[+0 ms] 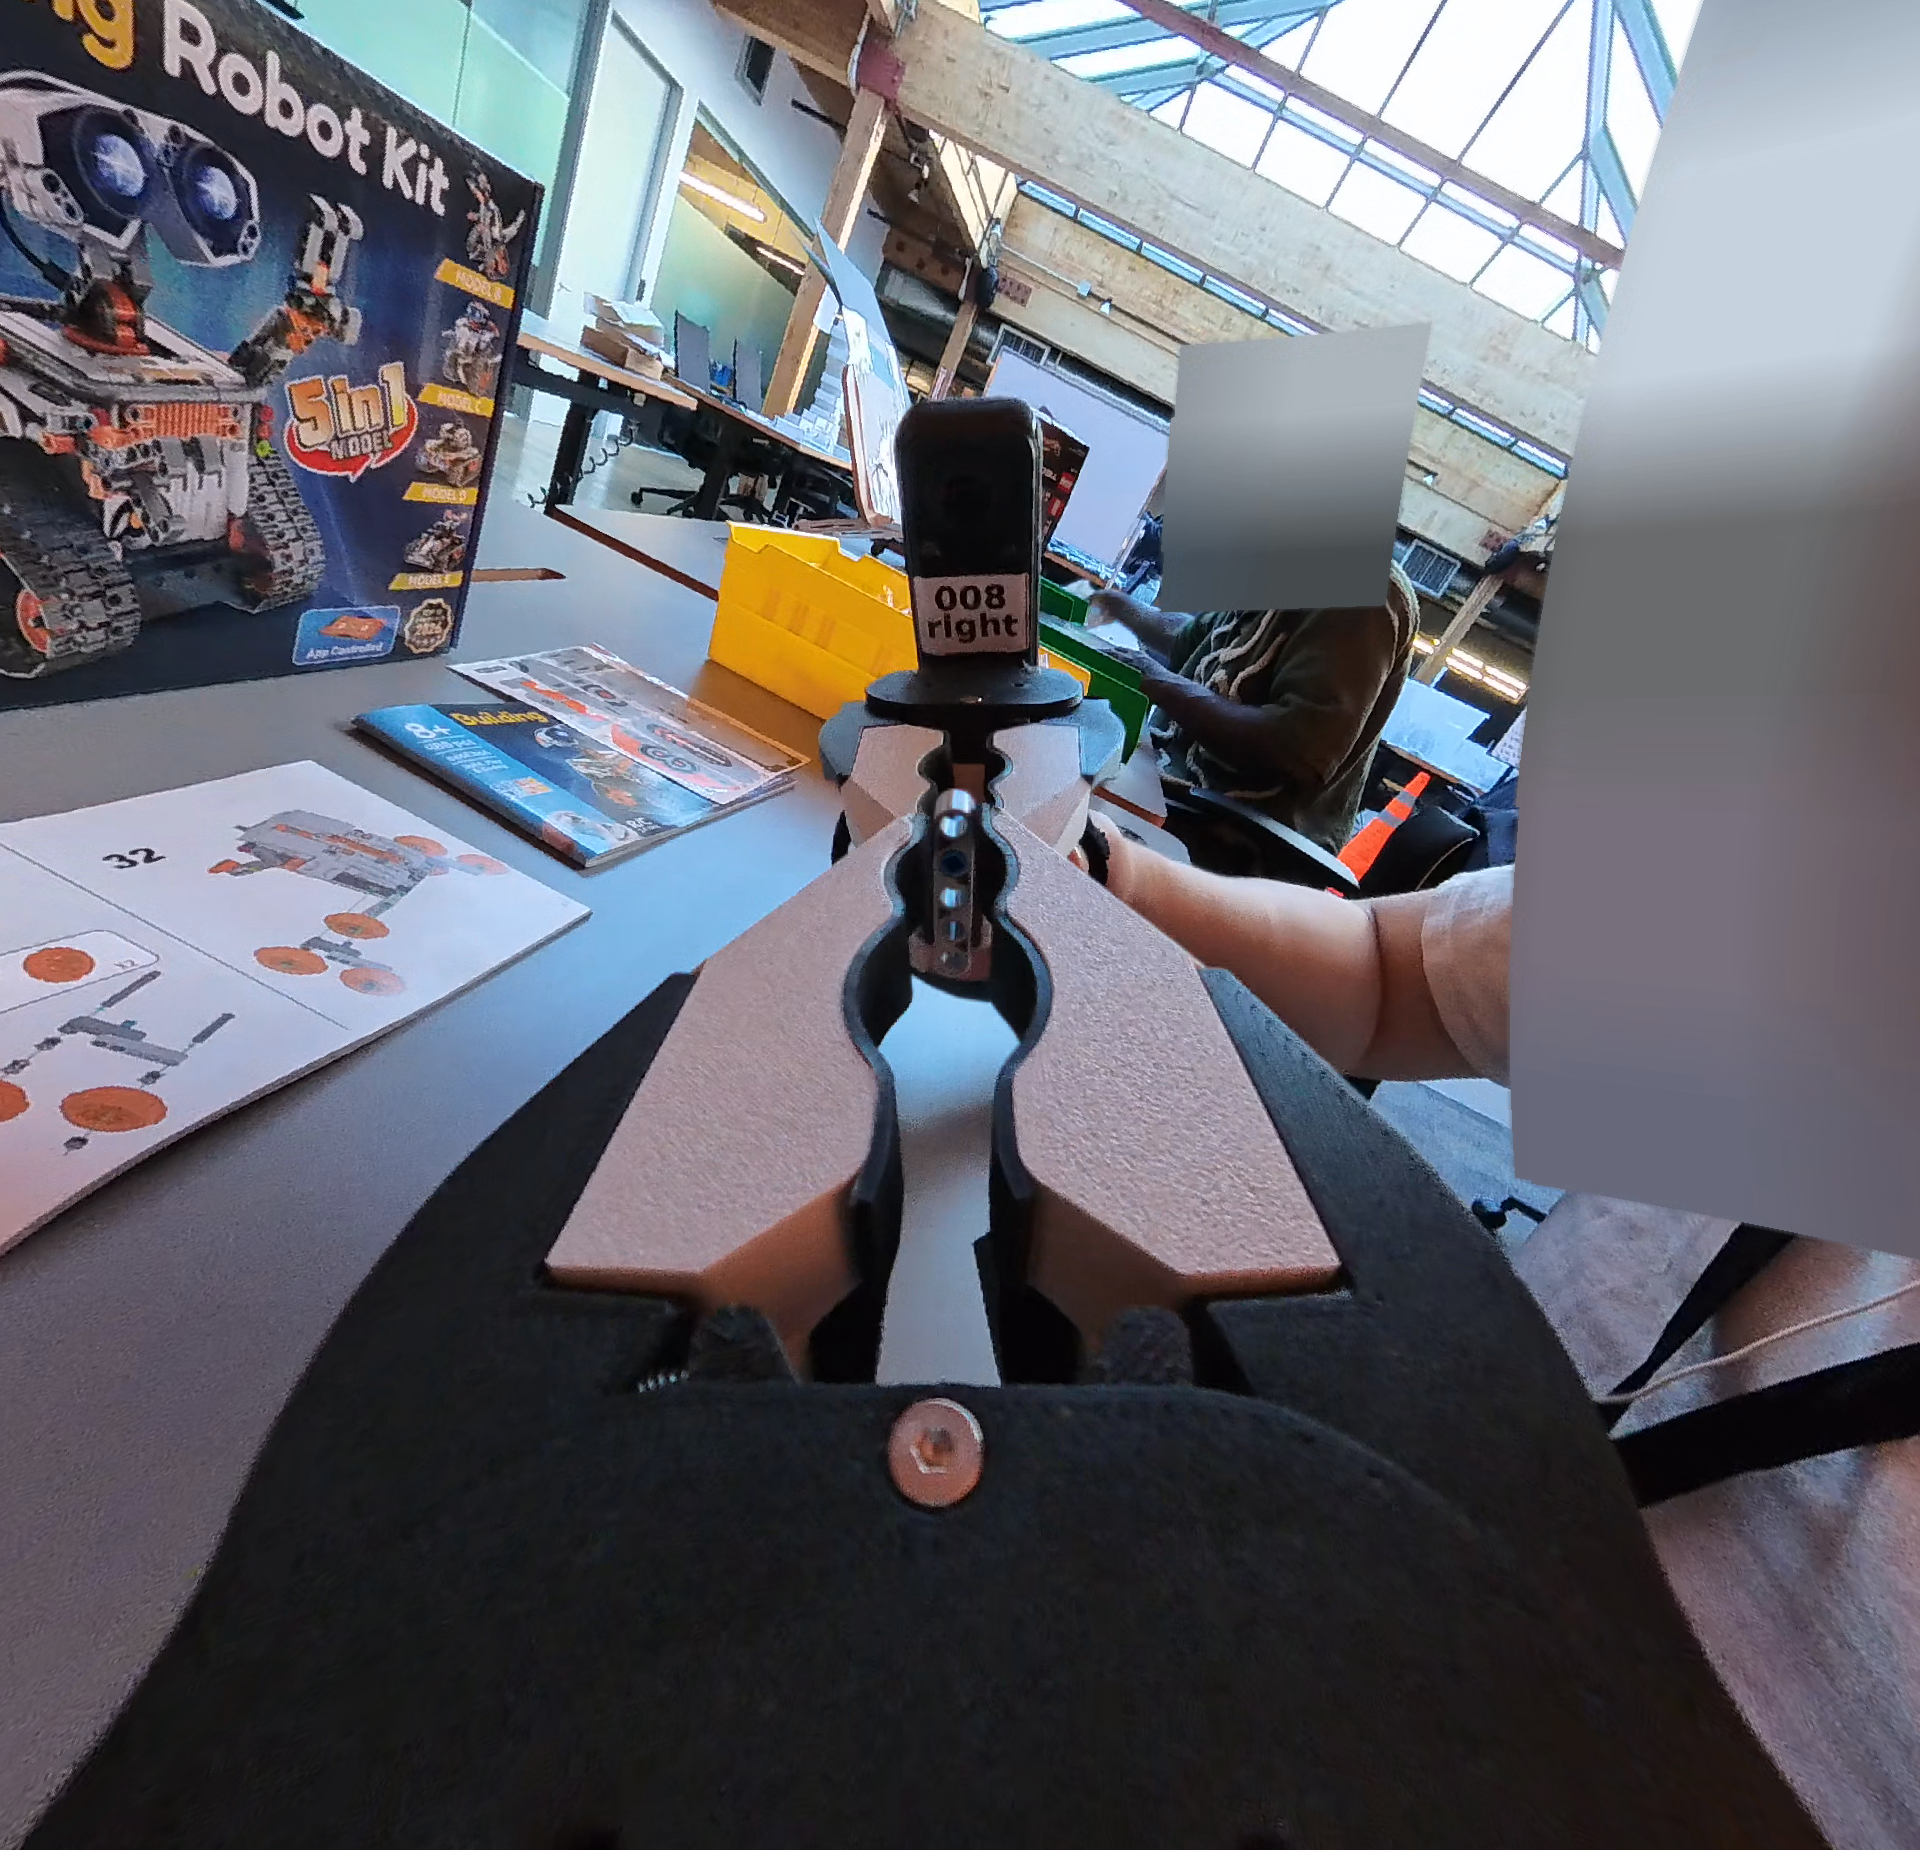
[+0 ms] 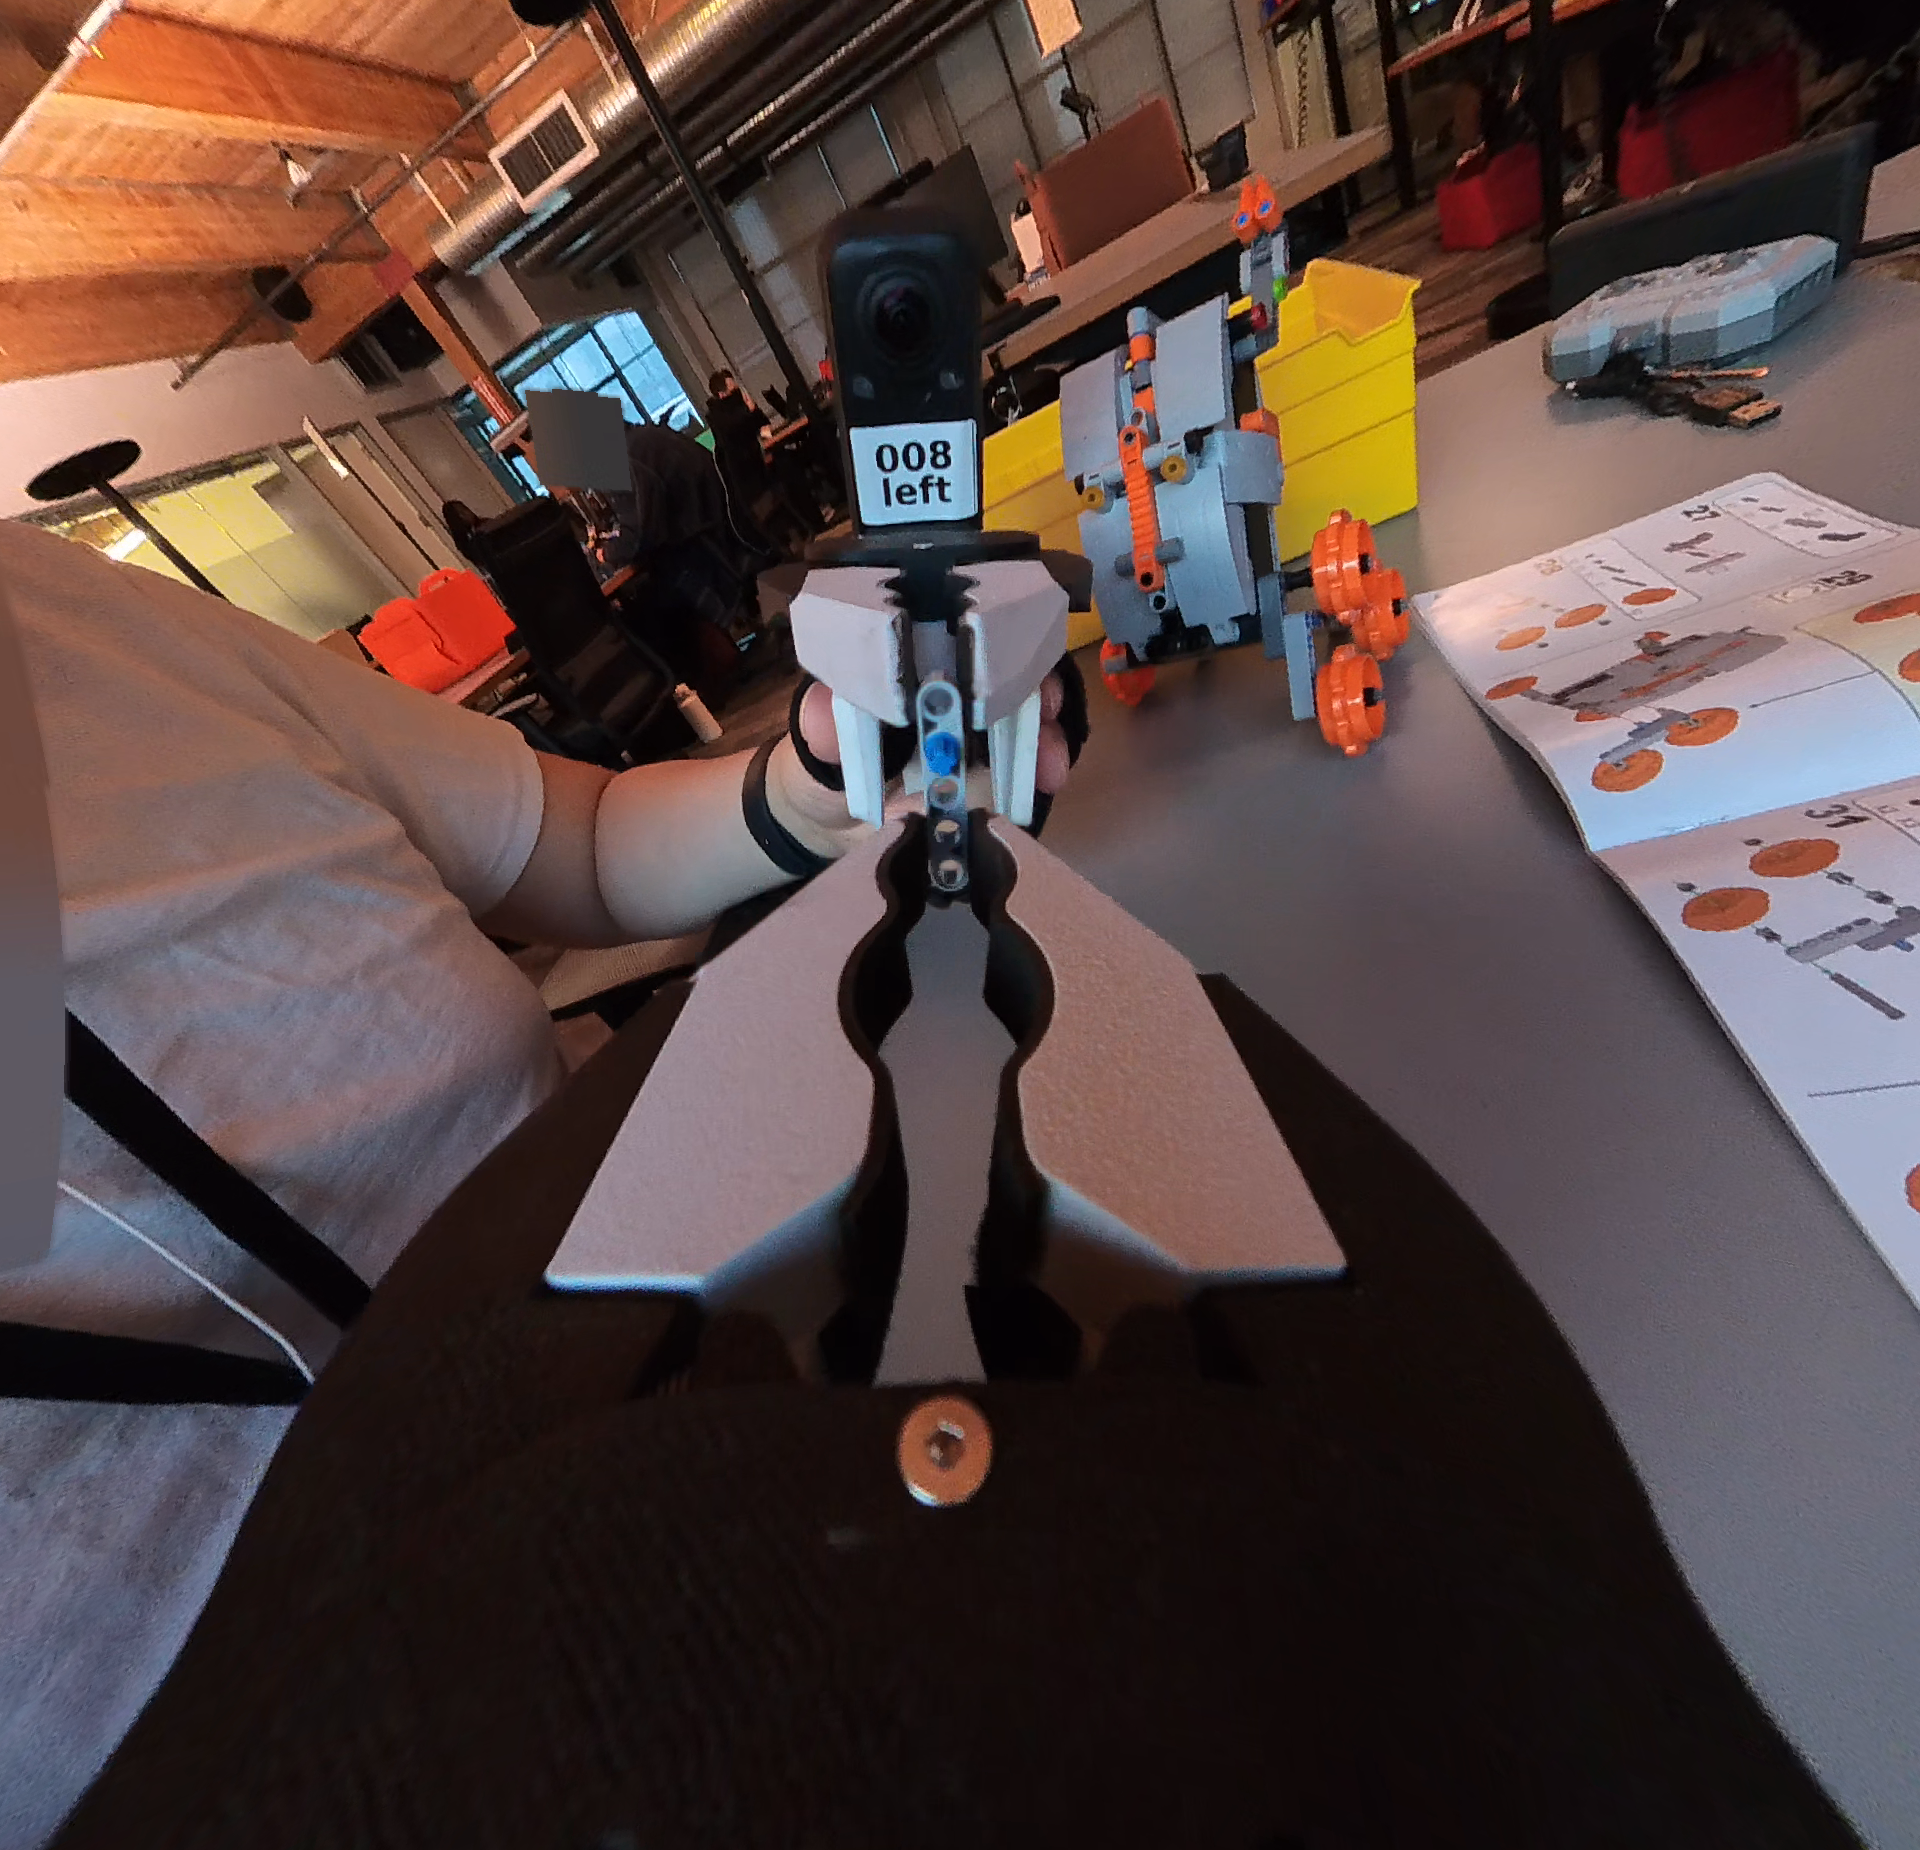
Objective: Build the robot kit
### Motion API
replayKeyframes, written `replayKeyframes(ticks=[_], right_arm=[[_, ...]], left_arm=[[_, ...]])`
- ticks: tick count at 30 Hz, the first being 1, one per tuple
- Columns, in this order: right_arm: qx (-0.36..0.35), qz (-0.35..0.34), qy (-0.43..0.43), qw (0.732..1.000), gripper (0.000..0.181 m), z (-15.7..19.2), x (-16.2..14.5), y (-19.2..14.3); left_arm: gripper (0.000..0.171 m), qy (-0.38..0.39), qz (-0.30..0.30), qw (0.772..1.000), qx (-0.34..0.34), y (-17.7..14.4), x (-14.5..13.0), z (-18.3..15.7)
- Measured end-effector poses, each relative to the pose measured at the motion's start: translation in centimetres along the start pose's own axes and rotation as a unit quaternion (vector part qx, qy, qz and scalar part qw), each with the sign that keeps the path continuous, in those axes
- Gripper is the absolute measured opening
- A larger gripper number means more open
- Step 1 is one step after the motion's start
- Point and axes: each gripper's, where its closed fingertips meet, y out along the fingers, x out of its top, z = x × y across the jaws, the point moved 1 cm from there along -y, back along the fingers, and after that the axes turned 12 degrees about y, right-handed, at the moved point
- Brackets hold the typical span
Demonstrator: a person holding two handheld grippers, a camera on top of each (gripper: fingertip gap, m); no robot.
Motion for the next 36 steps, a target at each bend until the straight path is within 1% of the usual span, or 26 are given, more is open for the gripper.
replayKeyframes(ticks=[2, 6, 7, 9, 10, 11, 12, 15, 17, 20, 21, 24, 26, 29, 31, 33, 35, 36], right_arm=[[0.002, -0.011, 0.003, 1.000, 0.006, 0.0, 0.2, 0.0], [0.016, -0.009, 0.004, 1.000, 0.006, 0.1, 0.1, 0.0], [0.019, -0.001, 0.004, 1.000, 0.007, 0.2, 0.2, -0.4], [-0.010, 0.008, 0.008, 1.000, 0.017, -0.6, 0.8, -2.1], [-0.028, 0.015, 0.020, 0.999, 0.012, -1.3, 0.9, -3.3], [-0.062, 0.033, 0.043, 0.997, 0.006, -2.5, 0.7, -4.5], [-0.098, 0.053, 0.061, 0.992, 0.006, -3.9, 0.1, -5.4], [-0.147, 0.152, 0.110, 0.971, 0.009, -6.4, -3.5, -6.8], [-0.141, 0.178, 0.137, 0.964, 0.009, -7.2, -5.1, -6.5], [-0.132, 0.207, 0.167, 0.955, 0.014, -8.2, -6.7, -6.0], [-0.133, 0.217, 0.170, 0.952, 0.018, -8.4, -7.1, -5.9], [-0.138, 0.231, 0.159, 0.950, 0.020, -8.5, -7.3, -5.3], [-0.147, 0.240, 0.149, 0.948, 0.016, -8.7, -7.5, -5.0], [-0.137, 0.262, 0.151, 0.943, 0.010, -8.2, -7.9, -4.7], [-0.156, 0.266, 0.124, 0.943, 0.009, -8.3, -7.7, -4.8], [-0.192, 0.273, 0.049, 0.941, 0.009, -8.2, -7.1, -5.1], [-0.239, 0.293, -0.073, 0.923, 0.009, -8.0, -6.6, -5.4], [-0.268, 0.306, -0.132, 0.904, 0.009, -8.0, -6.4, -5.6]], left_arm=[[0.004, 0.000, -0.007, 1.000, 0.005, 0.0, 0.2, 0.1], [0.005, -0.006, -0.001, 1.000, 0.003, 0.0, 0.1, 0.1], [0.005, -0.006, 0.000, 1.000, 0.001, 0.0, 0.1, 0.0], [0.005, -0.003, 0.008, 1.000, 0.000, -0.1, 0.0, -0.1], [0.005, 0.000, 0.013, 1.000, 0.000, -0.2, -0.1, -0.1], [0.005, 0.003, 0.021, 1.000, 0.002, -0.2, -0.3, -0.1], [0.005, 0.007, 0.028, 1.000, 0.002, -0.2, -0.4, -0.1], [0.005, 0.012, 0.045, 0.999, 0.001, 0.0, -1.0, -0.2], [0.005, 0.012, 0.051, 0.999, -0.002, 0.1, -1.2, -0.3], [0.005, 0.011, 0.058, 0.998, 0.000, 0.2, -1.4, -0.2], [0.005, 0.011, 0.057, 0.998, 0.000, 0.2, -1.4, -0.2], [0.005, 0.009, 0.055, 0.998, -0.001, 0.1, -1.2, -0.2], [0.005, 0.010, 0.058, 0.998, 0.000, 0.1, -1.3, -0.2], [0.005, 0.014, 0.061, 0.998, 0.003, 0.1, -1.3, -0.2], [0.005, 0.018, 0.065, 0.998, 0.007, 0.0, -1.4, -0.1], [0.005, 0.020, 0.063, 0.998, 0.008, -0.1, -1.3, -0.1], [0.005, 0.021, 0.061, 0.998, 0.009, -0.1, -1.1, -0.1], [0.005, 0.021, 0.061, 0.998, 0.011, -0.2, -1.1, 0.0]])
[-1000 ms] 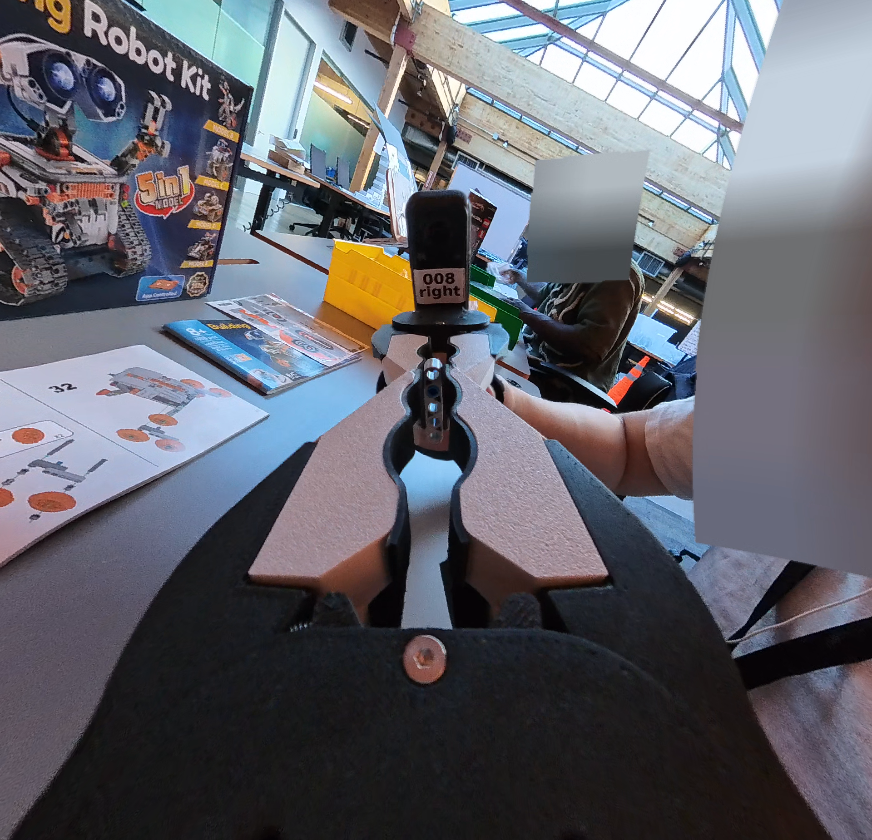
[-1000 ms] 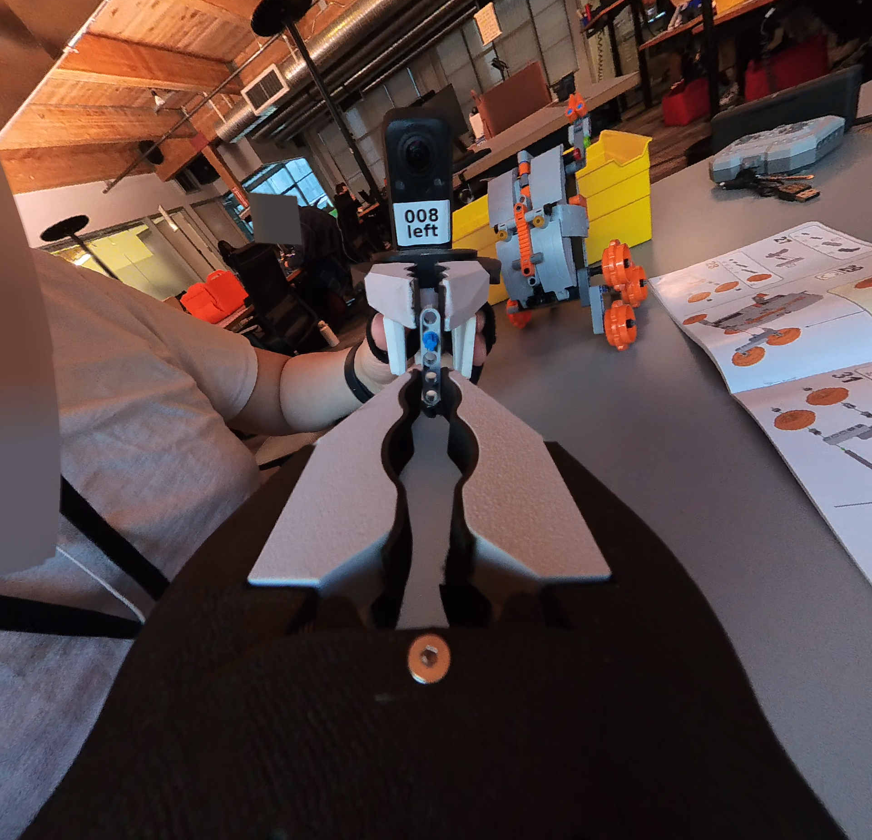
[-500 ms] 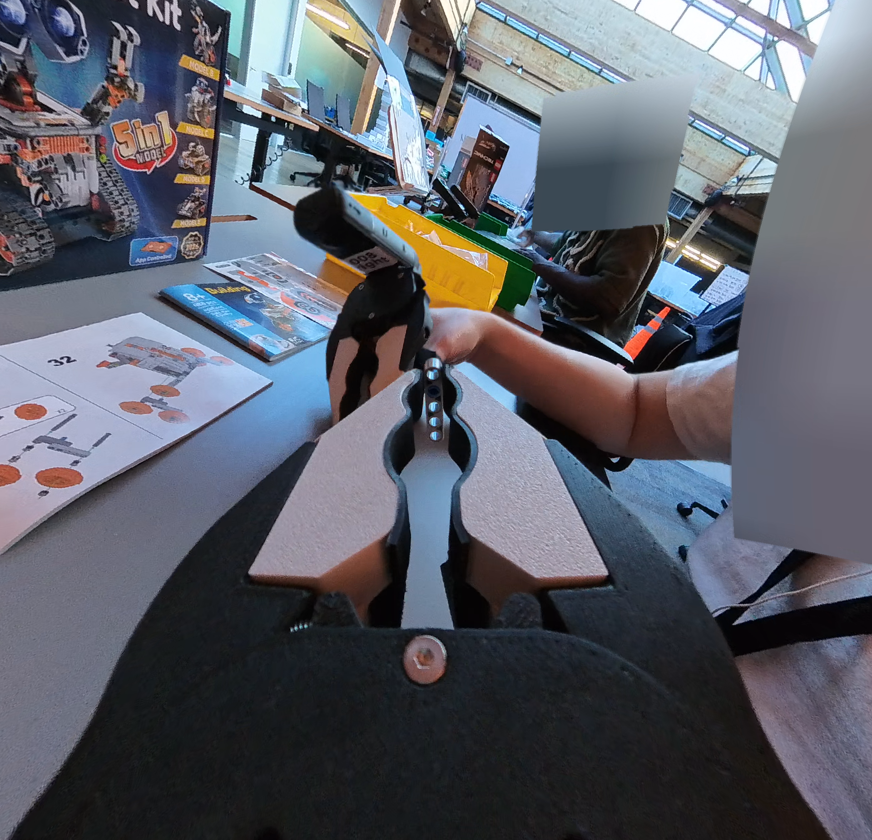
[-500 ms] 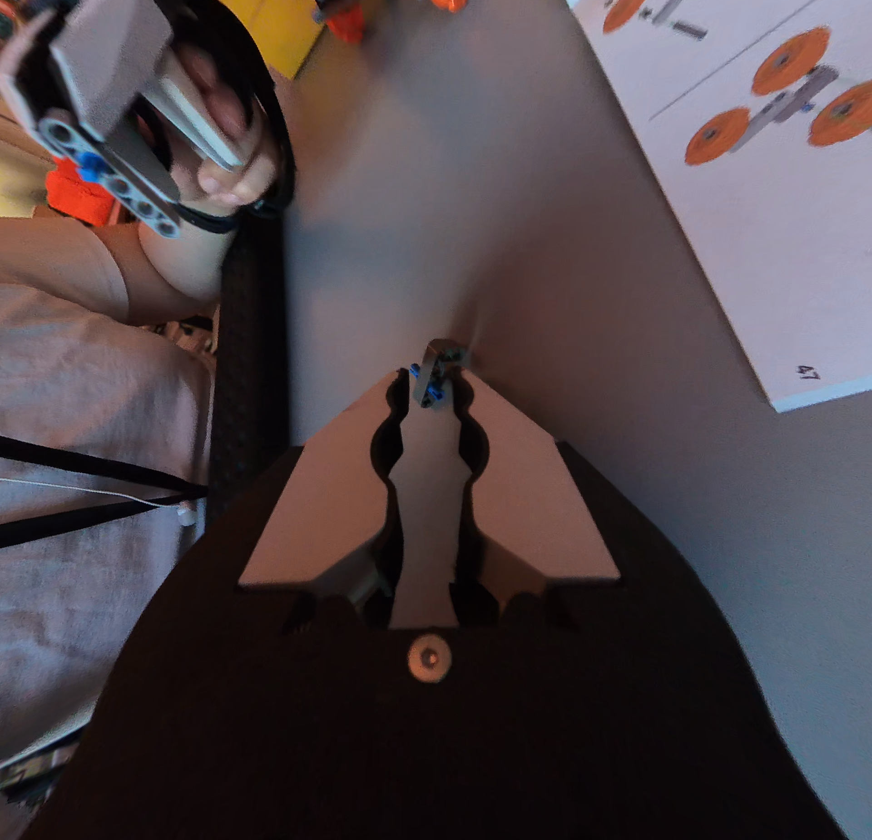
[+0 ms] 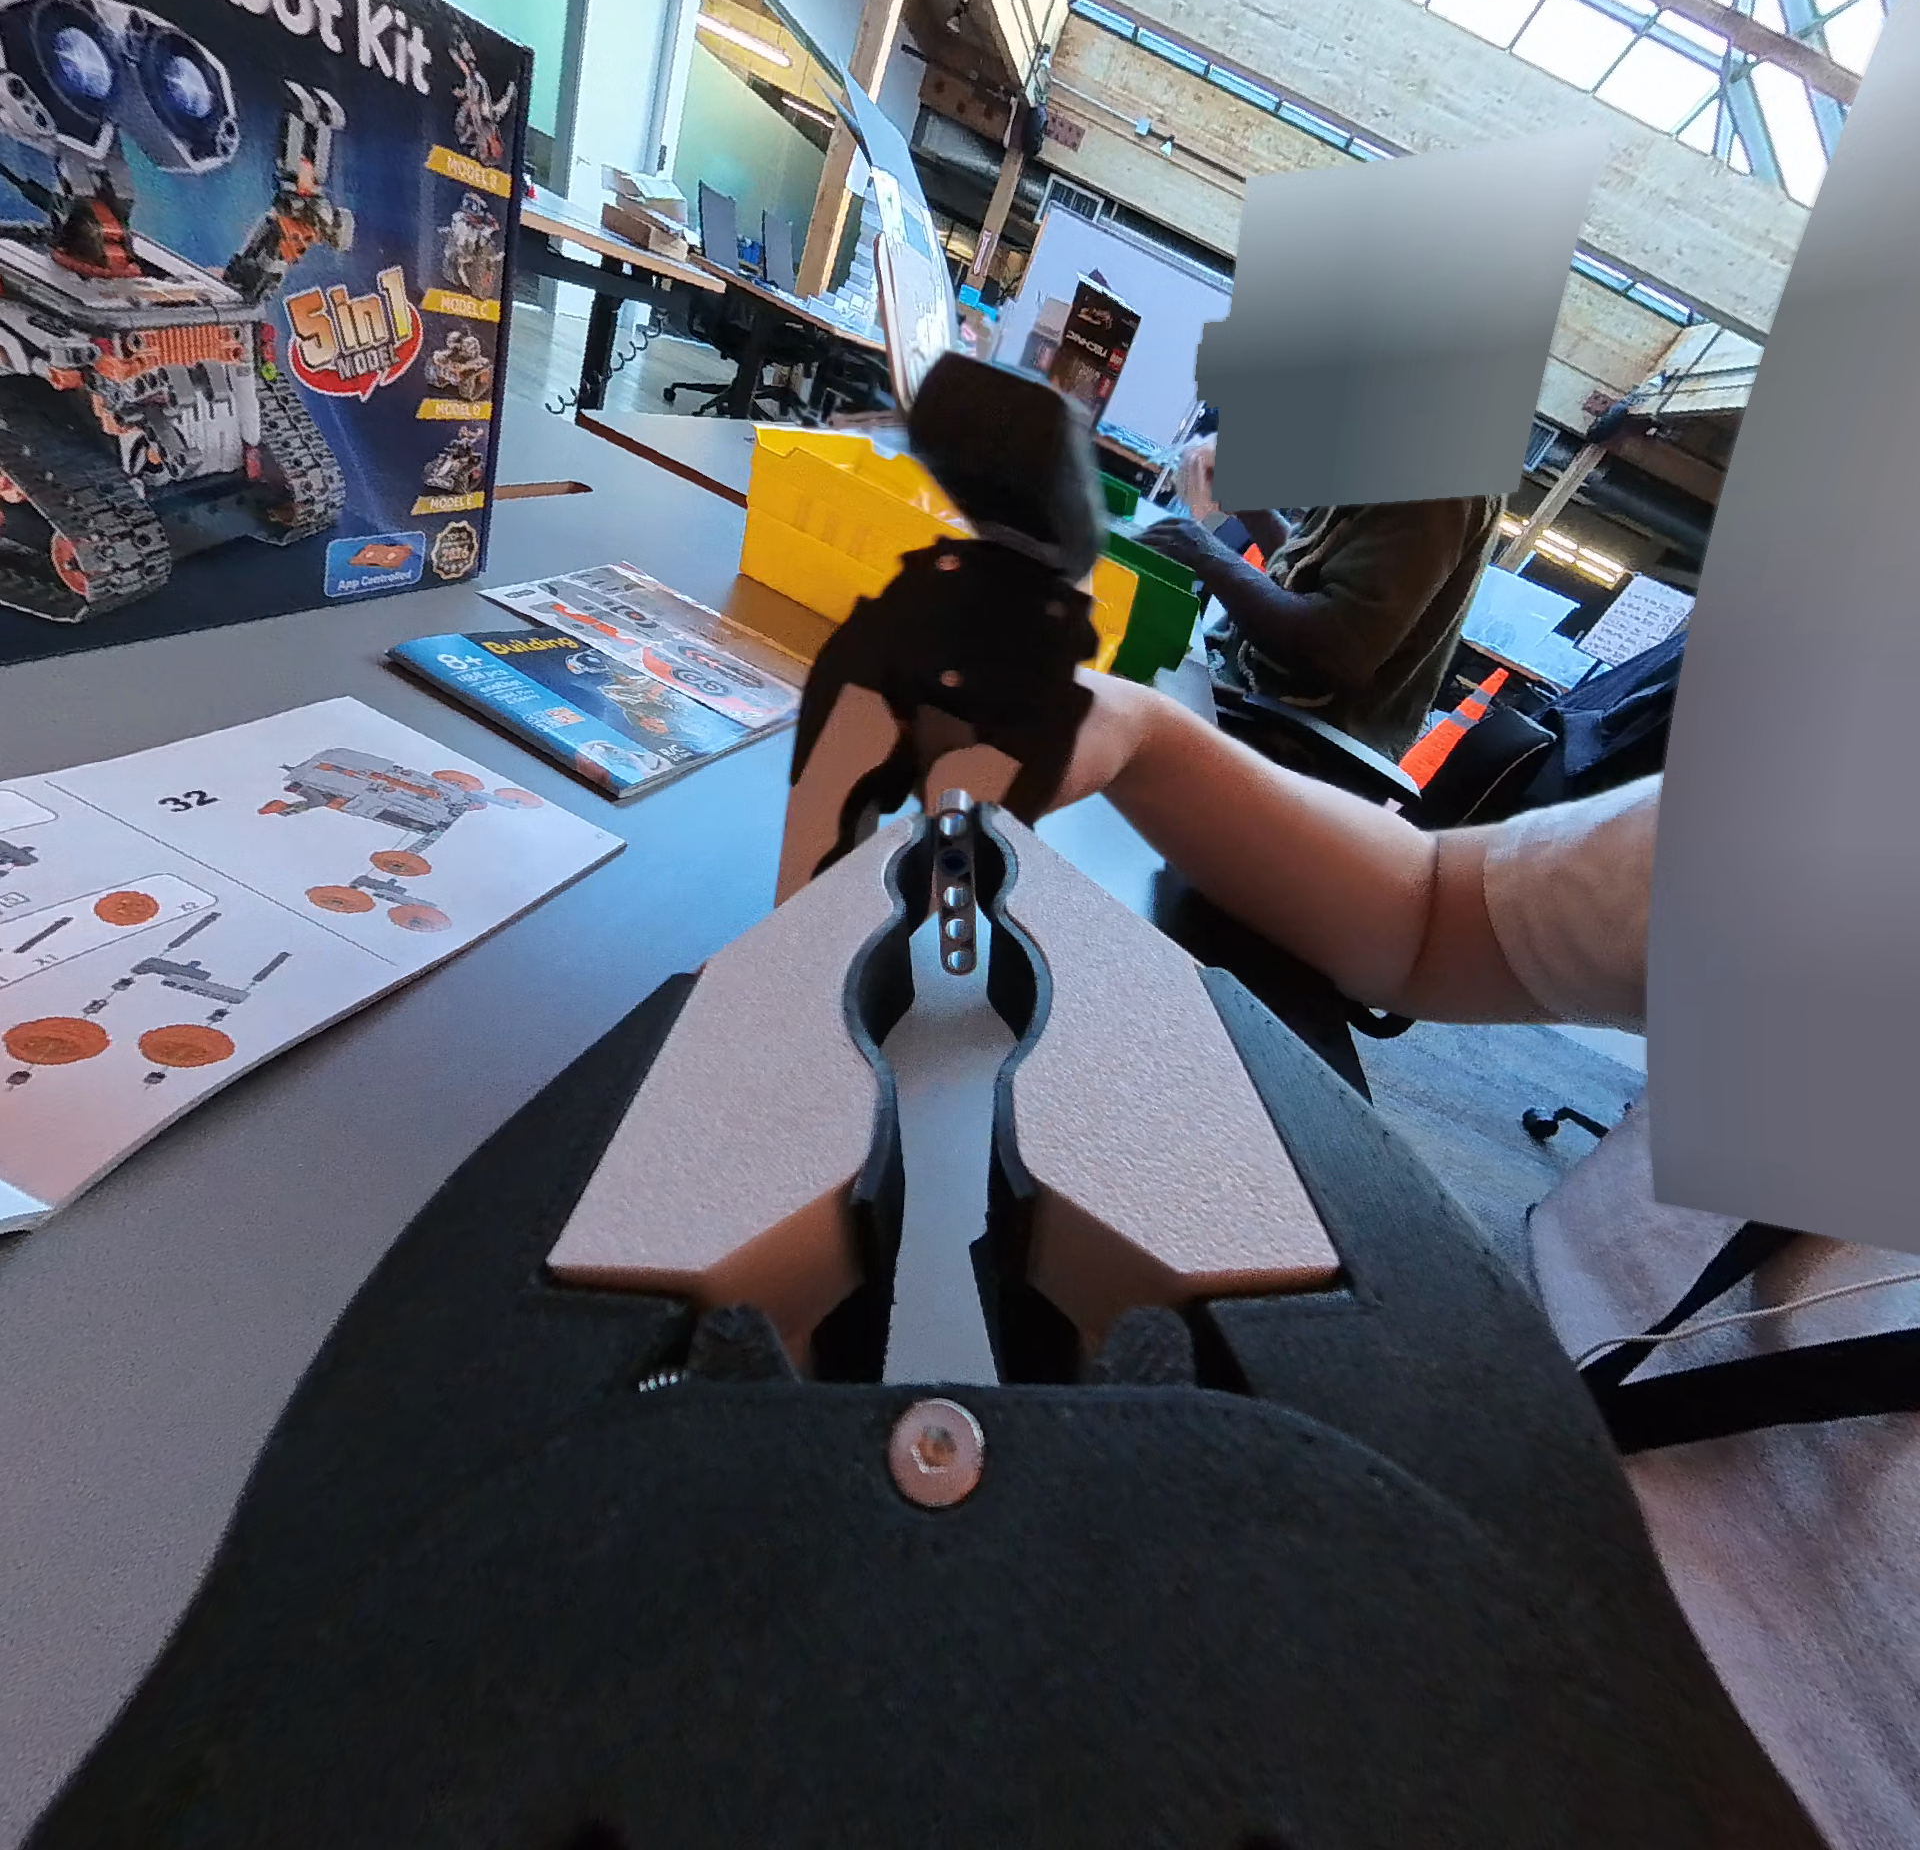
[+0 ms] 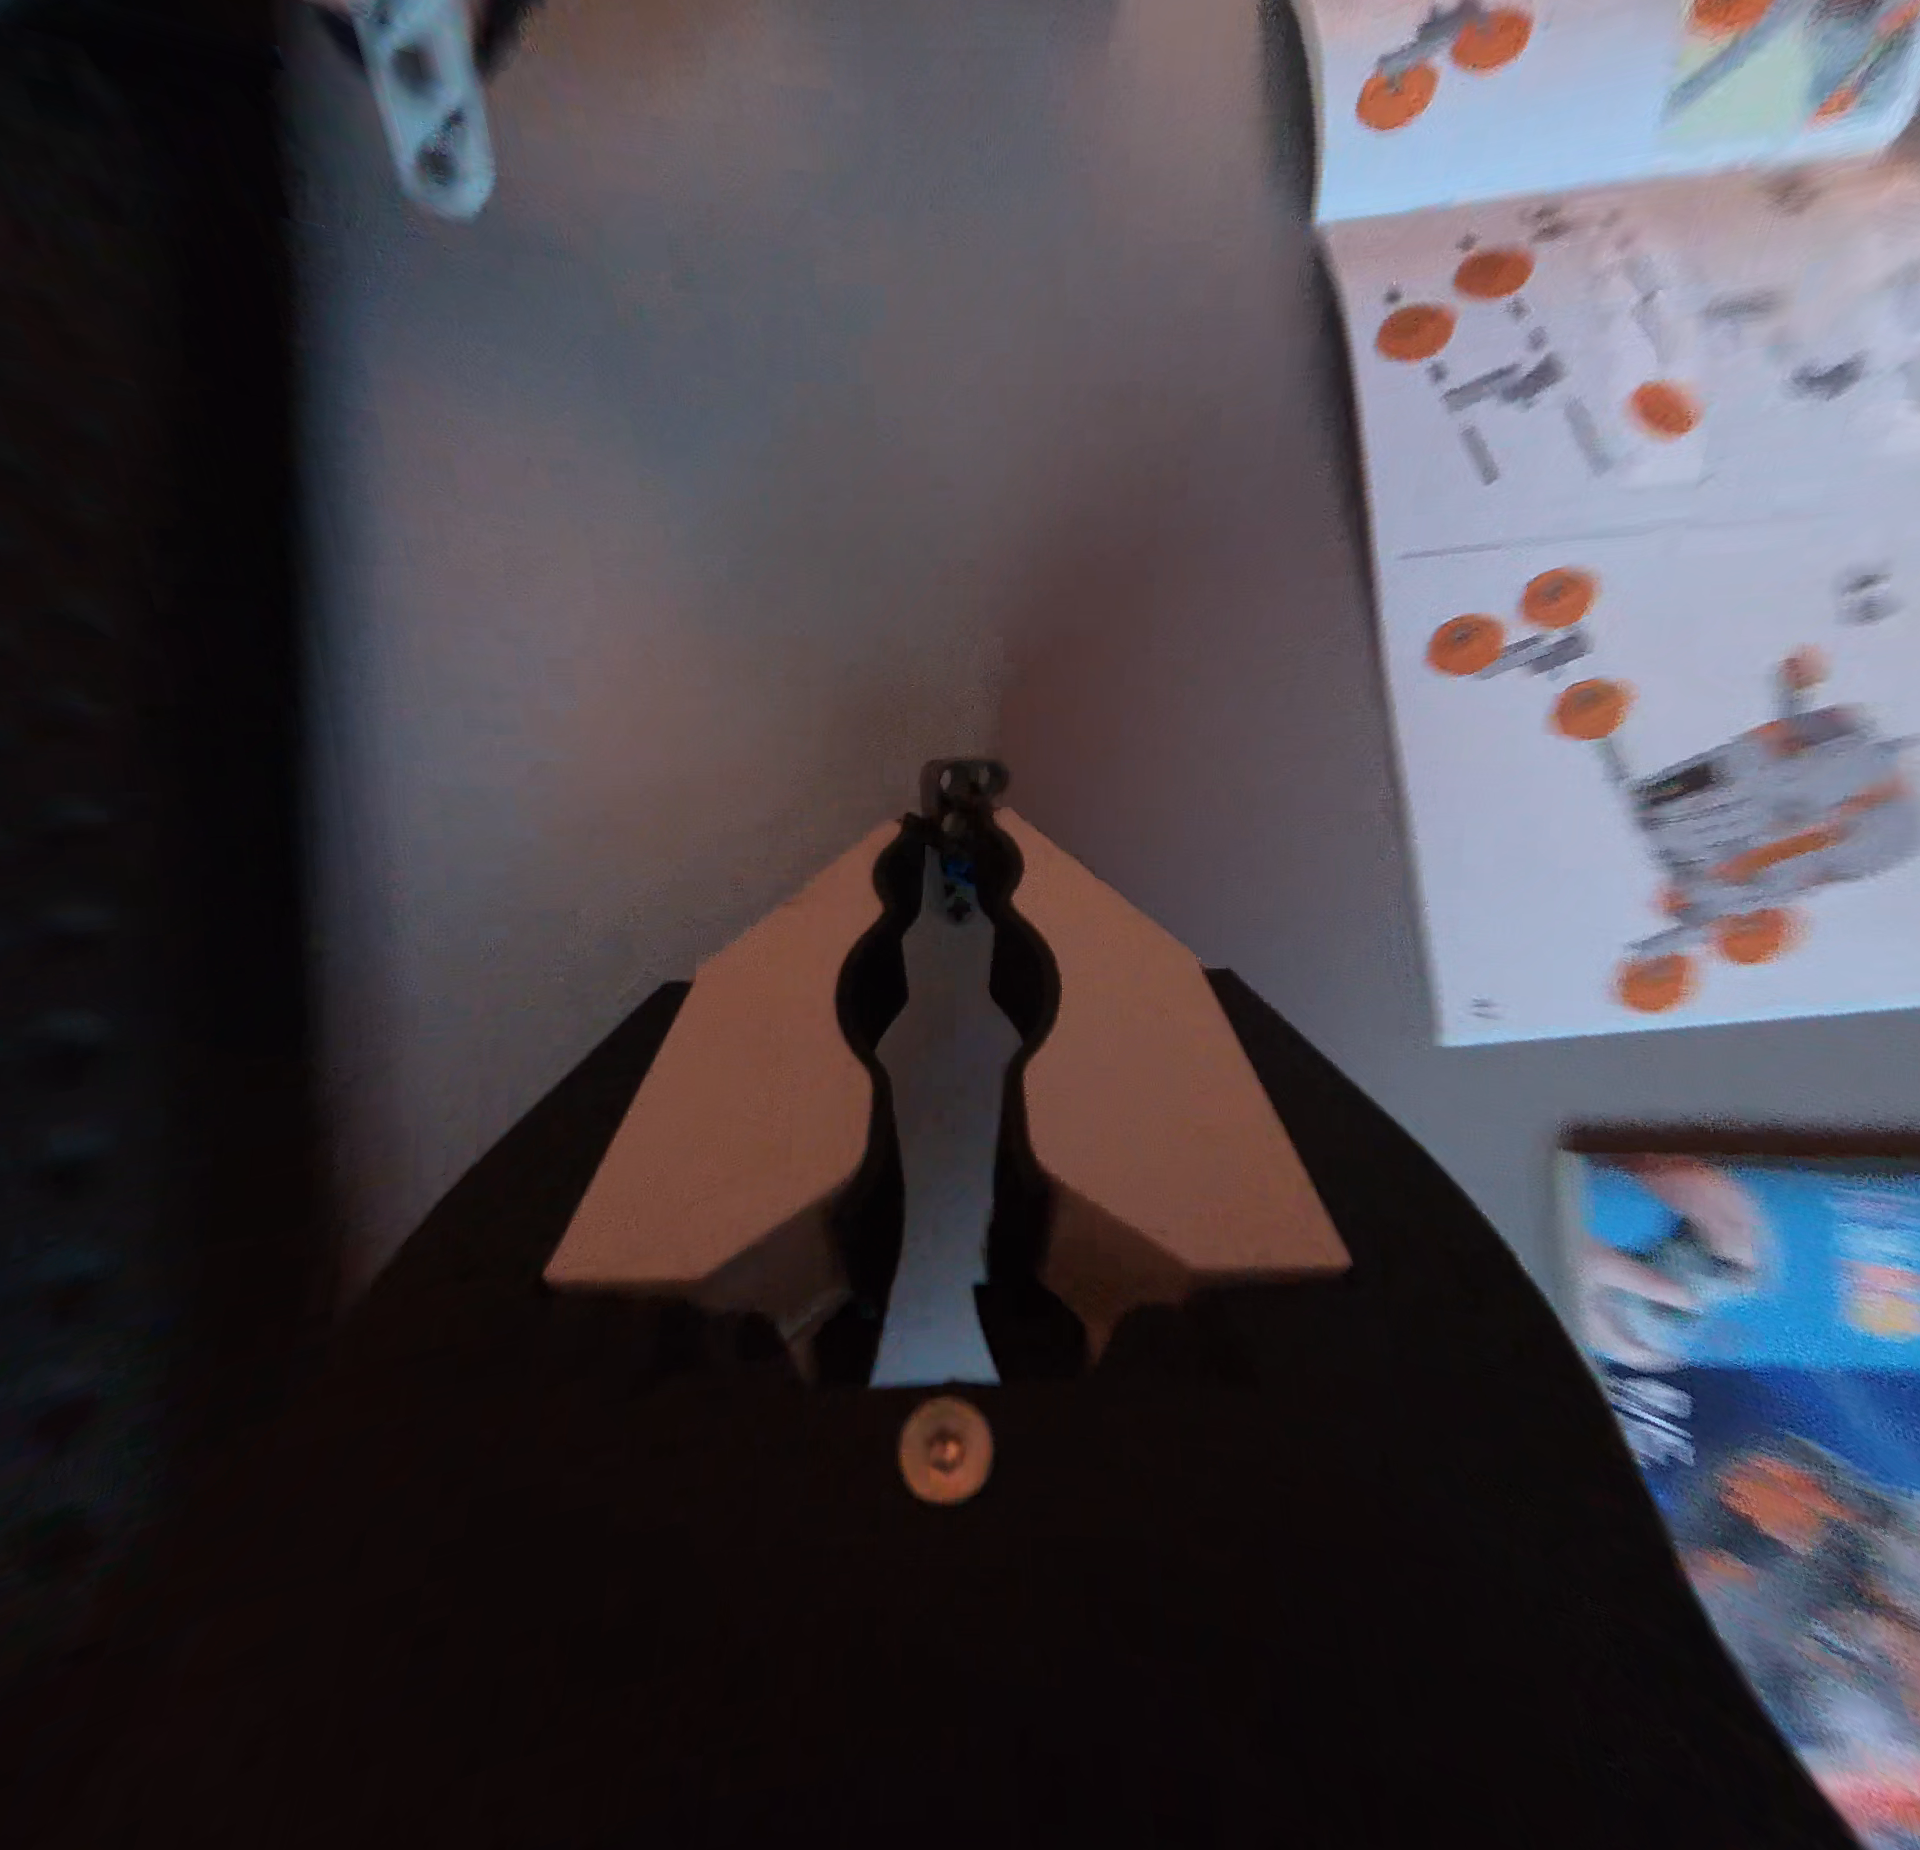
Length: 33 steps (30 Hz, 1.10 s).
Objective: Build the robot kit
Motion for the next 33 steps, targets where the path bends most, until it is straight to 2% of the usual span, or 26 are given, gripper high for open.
replayKeyframes(ticks=[2, 4, 12, 18, 33], right_arm=[[-0.089, 0.040, -0.095, 0.991, 0.009, -0.7, -0.7, 0.0], [-0.135, 0.054, -0.149, 0.978, 0.009, -0.9, -0.6, 0.0], [-0.115, 0.069, -0.130, 0.982, 0.008, -0.2, -1.2, -0.3], [-0.064, 0.070, -0.096, 0.991, 0.008, 0.5, -1.9, -0.7], [-0.056, 0.126, -0.102, 0.985, 0.013, 1.0, -4.2, -1.8]], left_arm=[[0.005, -0.001, 0.002, 1.000, 0.005, 0.0, -0.1, 0.2], [0.005, -0.002, 0.007, 1.000, 0.008, 0.0, -0.3, 0.3], [0.005, 0.006, 0.012, 1.000, 0.013, 0.0, -0.4, 0.3], [0.005, 0.004, 0.023, 1.000, 0.020, 0.1, -0.8, 0.6], [0.005, 0.005, 0.023, 0.999, 0.022, 0.1, -0.9, 0.6]])
